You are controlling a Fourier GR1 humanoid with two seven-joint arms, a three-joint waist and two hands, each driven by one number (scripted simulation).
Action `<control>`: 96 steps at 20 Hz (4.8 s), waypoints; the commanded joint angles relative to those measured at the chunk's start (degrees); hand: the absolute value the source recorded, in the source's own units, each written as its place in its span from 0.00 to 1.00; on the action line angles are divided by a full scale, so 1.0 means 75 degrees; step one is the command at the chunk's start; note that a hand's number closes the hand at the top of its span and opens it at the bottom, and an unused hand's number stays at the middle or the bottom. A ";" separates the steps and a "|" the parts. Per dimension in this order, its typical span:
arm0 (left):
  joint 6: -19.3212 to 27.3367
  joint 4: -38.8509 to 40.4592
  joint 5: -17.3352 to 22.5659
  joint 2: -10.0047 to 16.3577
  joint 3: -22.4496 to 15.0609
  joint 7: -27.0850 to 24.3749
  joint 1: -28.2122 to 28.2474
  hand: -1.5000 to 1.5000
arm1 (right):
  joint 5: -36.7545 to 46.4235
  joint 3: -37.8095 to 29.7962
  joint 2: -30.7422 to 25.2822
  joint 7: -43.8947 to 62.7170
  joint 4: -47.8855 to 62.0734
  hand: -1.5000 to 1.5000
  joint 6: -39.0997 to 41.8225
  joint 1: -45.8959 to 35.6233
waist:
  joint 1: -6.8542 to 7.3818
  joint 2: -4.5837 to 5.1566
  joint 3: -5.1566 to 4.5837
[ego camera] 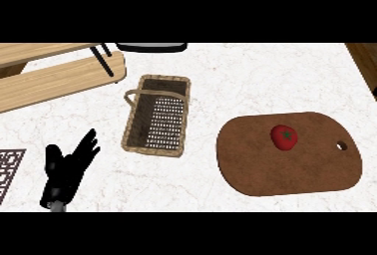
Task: Pick the tomato from the cutting board and place it in the basket
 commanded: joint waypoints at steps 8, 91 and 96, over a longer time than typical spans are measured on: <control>-0.0095 0.0305 -0.0122 -0.0066 0.0024 0.0196 0.0476 0.50 | 0.1366 0.1030 0.1154 -0.1121 0.1089 0.00 -0.0429 -0.0660 | -0.0160 0.0020 -0.0063; -0.0651 -0.0141 -0.0646 -0.0448 0.0439 0.0738 0.0648 0.50 | 0.3836 0.1324 0.8179 0.9997 0.0779 1.00 -0.4244 -0.3881 | 0.0233 -0.0469 -0.0089; -0.0652 -0.0062 -0.0707 -0.0496 0.0326 0.0837 0.0529 0.50 | 0.4047 0.1508 0.8185 1.2199 0.0248 1.00 -0.4966 -0.5016 | 0.0205 -0.0508 -0.0159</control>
